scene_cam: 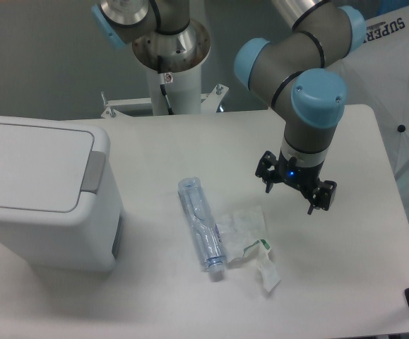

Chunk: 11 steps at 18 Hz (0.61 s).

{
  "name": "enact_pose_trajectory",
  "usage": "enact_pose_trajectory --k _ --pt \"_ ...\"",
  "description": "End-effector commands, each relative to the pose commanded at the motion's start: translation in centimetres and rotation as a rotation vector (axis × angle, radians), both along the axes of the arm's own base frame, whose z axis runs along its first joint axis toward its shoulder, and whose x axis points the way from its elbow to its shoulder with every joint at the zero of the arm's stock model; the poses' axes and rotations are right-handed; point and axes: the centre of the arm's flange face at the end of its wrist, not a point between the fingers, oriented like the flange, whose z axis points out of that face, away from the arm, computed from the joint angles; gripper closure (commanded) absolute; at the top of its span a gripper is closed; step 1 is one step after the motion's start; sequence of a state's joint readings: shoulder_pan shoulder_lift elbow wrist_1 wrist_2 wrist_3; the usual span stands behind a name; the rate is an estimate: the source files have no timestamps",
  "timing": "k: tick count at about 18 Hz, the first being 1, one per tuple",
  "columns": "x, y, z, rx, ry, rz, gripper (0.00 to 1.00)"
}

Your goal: Open the trash can

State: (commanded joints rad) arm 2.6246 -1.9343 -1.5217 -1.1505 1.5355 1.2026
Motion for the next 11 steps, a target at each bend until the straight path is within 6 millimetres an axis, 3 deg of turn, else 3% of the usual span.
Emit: enact_pose_trajectory --k 11 --pt "0.88 0.7 -0.26 0.033 -0.01 0.038 0.0"
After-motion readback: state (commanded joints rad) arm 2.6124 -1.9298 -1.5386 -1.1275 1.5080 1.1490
